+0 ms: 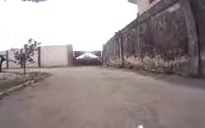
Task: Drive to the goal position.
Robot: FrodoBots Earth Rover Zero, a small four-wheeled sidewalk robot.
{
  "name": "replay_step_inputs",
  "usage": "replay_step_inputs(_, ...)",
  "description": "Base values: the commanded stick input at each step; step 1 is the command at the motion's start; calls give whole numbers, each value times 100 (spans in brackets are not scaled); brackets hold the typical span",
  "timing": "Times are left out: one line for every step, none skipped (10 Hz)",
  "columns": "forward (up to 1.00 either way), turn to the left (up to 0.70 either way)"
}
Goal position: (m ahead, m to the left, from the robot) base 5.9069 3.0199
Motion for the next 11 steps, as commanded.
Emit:
replay_step_inputs(50,0)
replay_step_inputs(50,0)
replay_step_inputs(50,0)
replay_step_inputs(50,0)
replay_step_inputs(50,0)
replay_step_inputs(50,18)
replay_step_inputs(50,45)
replay_step_inputs(50,50)
replay_step_inputs(50,50)
replay_step_inputs(50,0)
replay_step_inputs(50,0)
